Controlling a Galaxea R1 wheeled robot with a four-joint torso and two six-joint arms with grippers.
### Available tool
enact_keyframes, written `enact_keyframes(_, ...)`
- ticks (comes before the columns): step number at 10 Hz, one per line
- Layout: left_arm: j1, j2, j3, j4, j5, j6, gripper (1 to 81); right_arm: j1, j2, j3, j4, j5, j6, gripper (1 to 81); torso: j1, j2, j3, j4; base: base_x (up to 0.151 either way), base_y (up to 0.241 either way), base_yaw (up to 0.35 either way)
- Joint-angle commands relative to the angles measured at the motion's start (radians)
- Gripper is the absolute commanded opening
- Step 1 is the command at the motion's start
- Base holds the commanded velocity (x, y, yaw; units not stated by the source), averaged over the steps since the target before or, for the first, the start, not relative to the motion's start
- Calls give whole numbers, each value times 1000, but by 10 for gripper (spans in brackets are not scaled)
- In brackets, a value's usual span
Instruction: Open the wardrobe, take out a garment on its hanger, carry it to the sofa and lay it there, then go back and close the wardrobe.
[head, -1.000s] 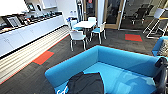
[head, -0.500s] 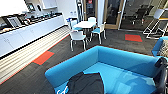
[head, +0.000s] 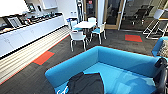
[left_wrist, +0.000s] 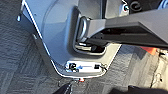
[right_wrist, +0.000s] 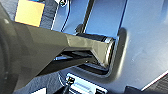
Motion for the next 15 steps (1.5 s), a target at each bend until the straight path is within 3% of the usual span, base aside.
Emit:
enact_keyframes(1, 32, 11, -35, -392, 168, 383, 811, 5, 8, 4, -11, -60, -2, 811, 1, 0, 0, 0, 0, 0, 0)
enact_keyframes(3, 48, 52, -31, -906, 220, 923, 811, 2, 7, 4, -11, -60, -2, 811, 1, 0, 0, 0, 0, 0, 0)
enact_keyframes(4, 48, 48, 7, -1121, 241, 1174, 811, 0, 7, 4, -11, -60, -2, 811, 1, 0, 0, -36, 0, 0, 0)
enact_keyframes(5, 25, 16, 28, -926, 213, 1006, 811, 0, 5, 4, -11, -60, -2, 811, 1, -1, 0, -96, 0, 0, 0)
enact_keyframes(6, 42, -4, 154, -1420, 254, 1551, 811, -1, 5, 4, -8, -60, -2, 811, 1, -1, 0, -104, 0, 0, 0)
enact_keyframes(8, 34, 9, 135, -1490, 251, 1584, 811, -1, 5, -1, -2, -59, 0, 811, 1, -1, 0, -60, 0, 0, 0)
enact_keyframes(9, 23, 28, 79, -1500, 251, 1584, 811, -4, 4, -4, -2, -57, 1, 811, 1, -1, 0, -89, 0, 0, 0)
enact_keyframes(10, 5, 51, 25, -1500, 251, 1584, 811, -10, 4, -10, 0, -54, 4, 811, 1, -1, 0, -103, 0, 0, 0)
enact_keyframes(11, -15, 78, -21, -1500, 255, 1582, 811, -13, 7, -16, 0, -50, 7, 811, 1, -1, 0, -104, 0, 0, 0)
enact_keyframes(12, -30, 104, -63, -1497, 257, 1588, 811, -13, 7, -18, -2, -51, 7, 811, 1, -1, 0, -134, 0, 0, 0)
enact_keyframes(13, -44, 129, -93, -1498, 254, 1585, 811, -13, 7, -18, 0, -51, 7, 811, 1, -1, 0, -143, 0, 0, 0)
enact_keyframes(14, -56, 146, -103, -1498, 255, 1584, 811, -13, 7, -18, 0, -51, 9, 811, 1, -1, 0, -129, 0, 0, 0)
enact_keyframes(15, -66, 152, -106, -1497, 255, 1584, 811, -13, 7, -19, -2, -51, 9, 811, 1, -1, 0, -142, 0, 0, 0)
